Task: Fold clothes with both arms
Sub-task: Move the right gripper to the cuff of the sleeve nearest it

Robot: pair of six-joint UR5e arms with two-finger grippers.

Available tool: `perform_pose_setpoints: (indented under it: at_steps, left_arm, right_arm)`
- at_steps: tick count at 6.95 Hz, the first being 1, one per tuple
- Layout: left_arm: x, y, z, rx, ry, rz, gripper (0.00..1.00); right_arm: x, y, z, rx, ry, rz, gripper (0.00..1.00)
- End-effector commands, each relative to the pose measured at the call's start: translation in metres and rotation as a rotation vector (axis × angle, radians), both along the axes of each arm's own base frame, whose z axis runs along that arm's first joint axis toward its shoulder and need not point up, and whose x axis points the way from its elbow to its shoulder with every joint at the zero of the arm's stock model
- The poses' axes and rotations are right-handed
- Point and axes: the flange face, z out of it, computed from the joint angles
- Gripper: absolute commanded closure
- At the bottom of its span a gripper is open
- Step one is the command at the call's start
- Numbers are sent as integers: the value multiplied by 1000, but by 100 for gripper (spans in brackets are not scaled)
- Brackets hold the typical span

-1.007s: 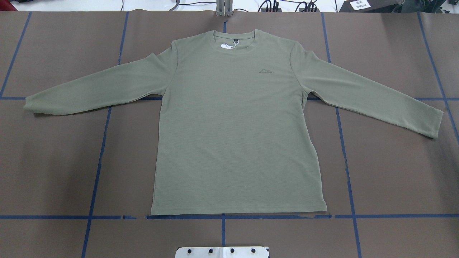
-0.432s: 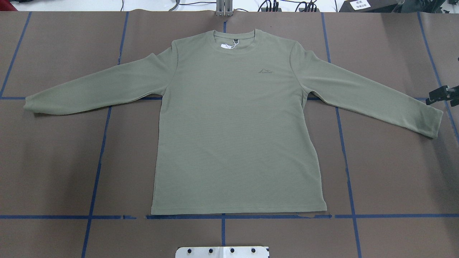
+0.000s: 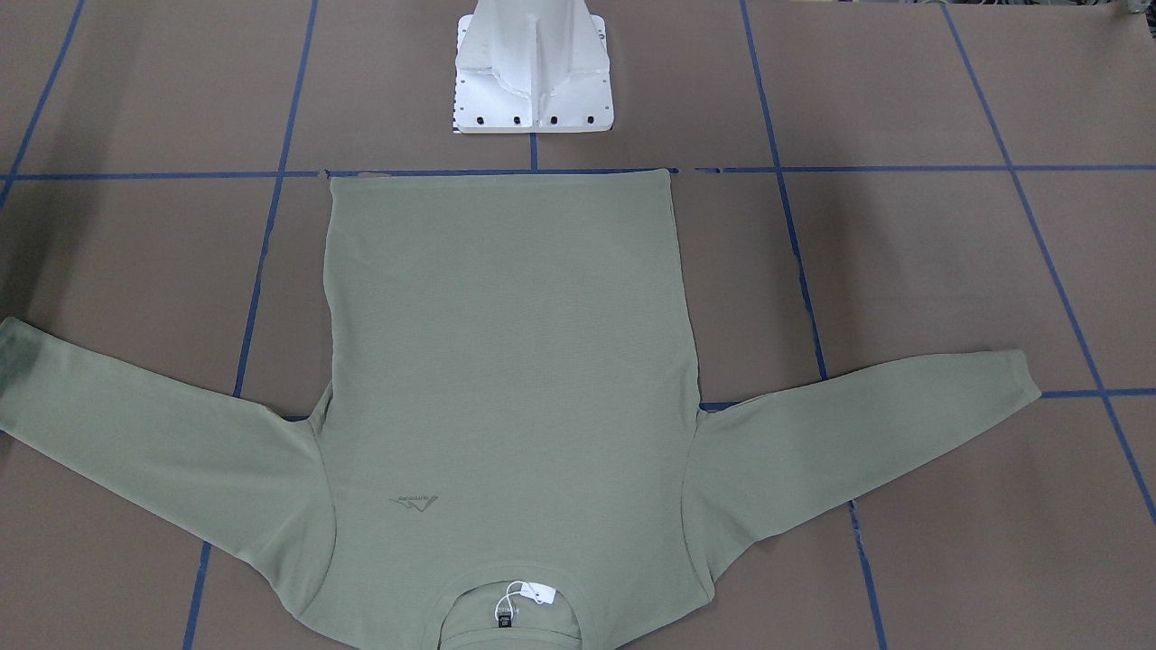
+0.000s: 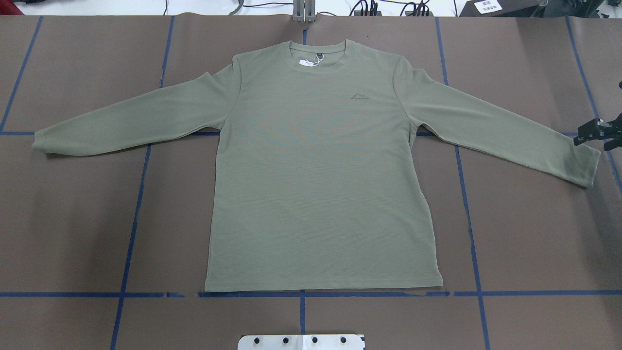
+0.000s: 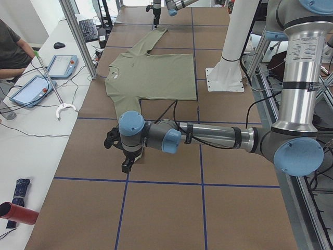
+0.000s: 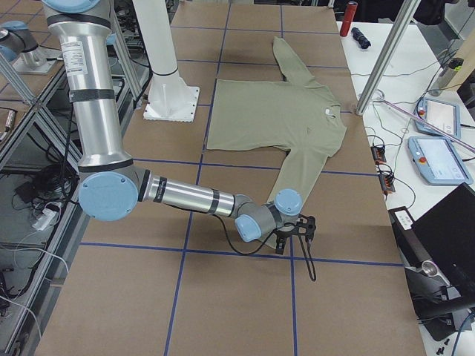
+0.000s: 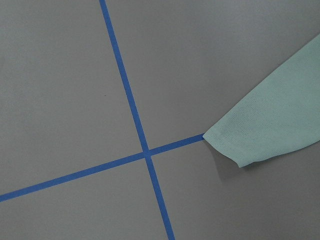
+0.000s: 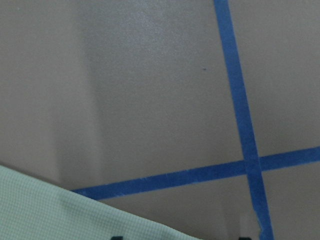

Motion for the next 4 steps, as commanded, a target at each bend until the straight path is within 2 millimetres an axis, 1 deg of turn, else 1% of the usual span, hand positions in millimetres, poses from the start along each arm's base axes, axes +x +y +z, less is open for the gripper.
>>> perform_pose_setpoints:
  at_steps: [1, 2, 3, 4]
  left_arm:
    - [0, -1, -1, 2, 0, 0, 0]
    - [0, -1, -2, 2, 0, -1, 0]
    - [-1, -1, -2, 2, 0, -2, 0]
    - [-1, -1, -4, 6, 1, -3, 0]
  right_arm:
    - [2, 6, 6, -11, 3, 2, 24]
    - [2, 7, 8, -13, 4, 1, 34]
    - [5, 12, 12, -20, 6, 2, 37]
    - [6, 16, 14, -23, 7, 2, 37]
